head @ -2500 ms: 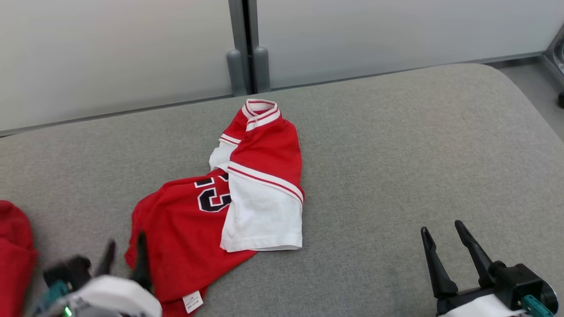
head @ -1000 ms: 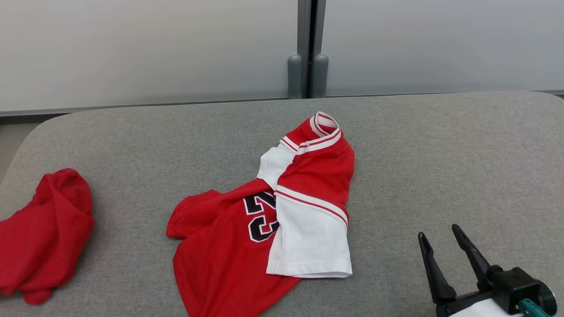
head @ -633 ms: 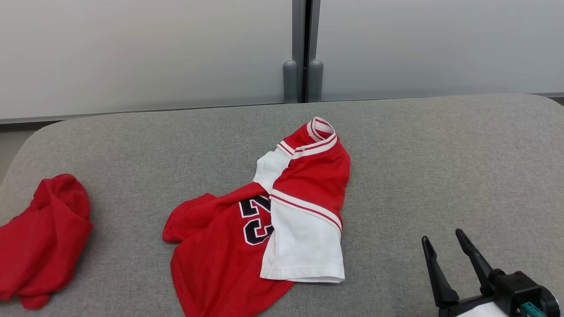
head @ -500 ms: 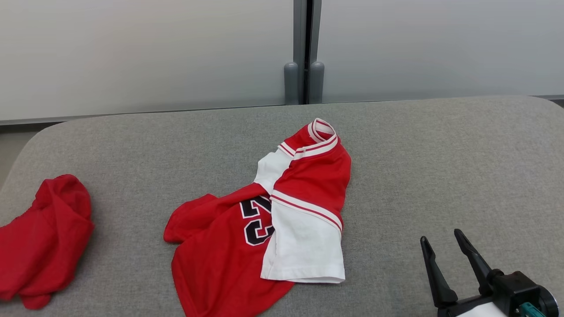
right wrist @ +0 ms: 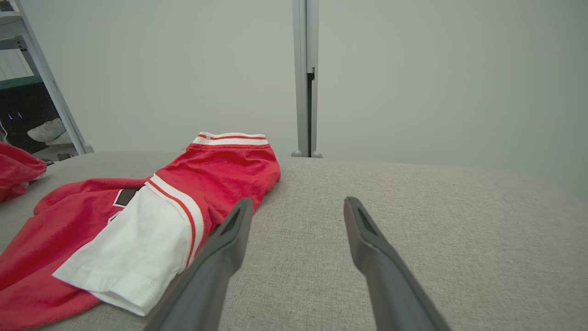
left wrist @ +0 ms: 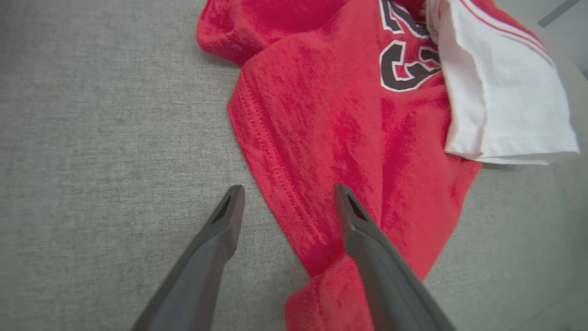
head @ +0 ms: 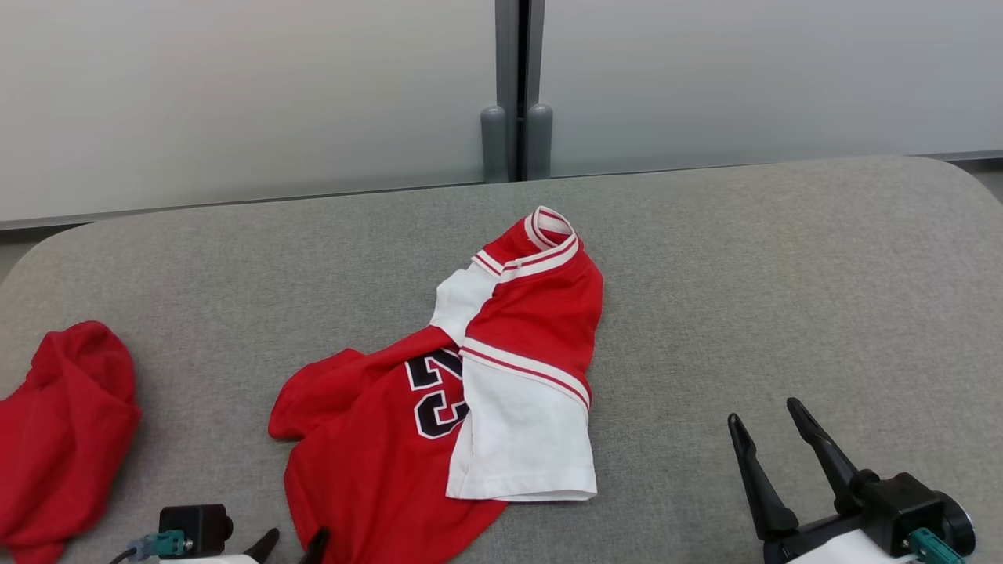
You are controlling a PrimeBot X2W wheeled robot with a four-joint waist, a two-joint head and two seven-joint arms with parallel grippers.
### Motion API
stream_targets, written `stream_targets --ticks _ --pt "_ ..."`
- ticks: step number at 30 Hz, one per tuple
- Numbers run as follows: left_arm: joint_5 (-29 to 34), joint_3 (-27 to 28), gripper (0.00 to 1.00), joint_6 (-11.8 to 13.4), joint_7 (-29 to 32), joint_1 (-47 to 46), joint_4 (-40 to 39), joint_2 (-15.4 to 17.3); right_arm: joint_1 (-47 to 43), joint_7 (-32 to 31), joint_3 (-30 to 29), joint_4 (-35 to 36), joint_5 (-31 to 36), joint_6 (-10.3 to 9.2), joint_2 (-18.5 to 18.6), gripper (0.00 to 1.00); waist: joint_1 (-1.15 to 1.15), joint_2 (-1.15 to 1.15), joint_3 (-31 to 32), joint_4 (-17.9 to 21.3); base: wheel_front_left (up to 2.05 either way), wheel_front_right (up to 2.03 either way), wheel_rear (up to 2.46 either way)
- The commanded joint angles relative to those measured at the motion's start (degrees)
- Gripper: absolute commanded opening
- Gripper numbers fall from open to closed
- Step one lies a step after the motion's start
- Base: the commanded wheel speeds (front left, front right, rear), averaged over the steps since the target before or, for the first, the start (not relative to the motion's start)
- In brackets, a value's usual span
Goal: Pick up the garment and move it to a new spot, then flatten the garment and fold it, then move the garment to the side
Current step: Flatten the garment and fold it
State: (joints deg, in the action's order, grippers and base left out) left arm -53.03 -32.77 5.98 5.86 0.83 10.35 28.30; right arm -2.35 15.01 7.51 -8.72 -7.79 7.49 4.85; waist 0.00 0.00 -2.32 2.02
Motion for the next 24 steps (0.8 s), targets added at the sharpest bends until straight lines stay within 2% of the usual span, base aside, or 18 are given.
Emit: stream_targets --ticks 1,3,6,7,8,9,10,13,17,24 --pt "0.3 0.2 1.0 0.8 -0.1 -2.2 2.0 -0.5 0.7 0.3 -0.3 -0.1 -0.3 0.01 0.3 1.0 0.0 0.0 -0.4 0.7 0.0 0.0 0.0" --pt "0.8 -0.1 1.0 1.7 0.0 -3.2 5.9 -1.3 0.7 0.3 -0.4 -0.2 -0.3 0.01 0.2 1.0 0.0 0.0 -0.5 1.4 0.0 0.0 0.0" --pt "-0.7 0.3 1.0 -0.4 -0.9 -4.8 9.2 -3.4 0.6 0.3 -0.8 -0.1 -0.5 0.01 0.3 1.0 0.0 0.0 -0.9 2.0 0.0 0.0 0.0" --pt "-0.6 0.2 0.96 -0.9 -0.9 -5.2 10.3 -3.4 0.5 0.3 -0.8 -0.1 -0.5 0.01 0.3 1.0 0.0 0.0 -0.9 2.2 0.0 0.0 0.0" --pt "-0.4 0.0 0.64 -1.0 -0.8 -5.4 11.3 -3.3 0.5 0.3 -0.9 0.0 -0.4 0.01 0.3 1.0 0.0 0.0 -1.0 2.3 0.0 0.0 0.0" --pt "-0.4 0.0 0.35 -1.1 -1.2 -5.6 12.3 -3.6 0.5 0.3 -0.9 -0.1 -0.4 0.01 0.2 1.0 0.0 0.0 -1.1 2.4 0.0 0.0 0.0" --pt "-0.5 0.1 0.0 -1.5 -1.6 -5.9 13.1 -3.8 0.5 0.3 -0.9 -0.1 -0.4 0.01 0.2 1.0 0.0 0.0 -1.2 2.5 0.0 0.0 0.0" --pt "-0.7 0.4 0.0 -3.0 -3.1 -6.6 14.6 -4.3 0.5 0.3 -1.1 0.0 -0.4 0.01 0.1 1.0 0.0 0.0 -1.3 2.6 0.0 0.0 0.0" --pt "-0.6 2.2 0.0 -2.8 -6.3 -7.8 14.0 -3.9 0.6 0.3 -1.4 0.1 -0.3 0.01 -0.1 1.0 0.0 0.0 -1.5 2.4 0.0 0.0 0.0" --pt "0.5 5.3 0.0 0.4 -11.2 -9.9 14.4 -3.7 1.2 0.3 -1.4 0.0 0.0 0.01 -0.1 1.0 0.0 0.0 -2.1 1.6 0.0 0.0 0.0"
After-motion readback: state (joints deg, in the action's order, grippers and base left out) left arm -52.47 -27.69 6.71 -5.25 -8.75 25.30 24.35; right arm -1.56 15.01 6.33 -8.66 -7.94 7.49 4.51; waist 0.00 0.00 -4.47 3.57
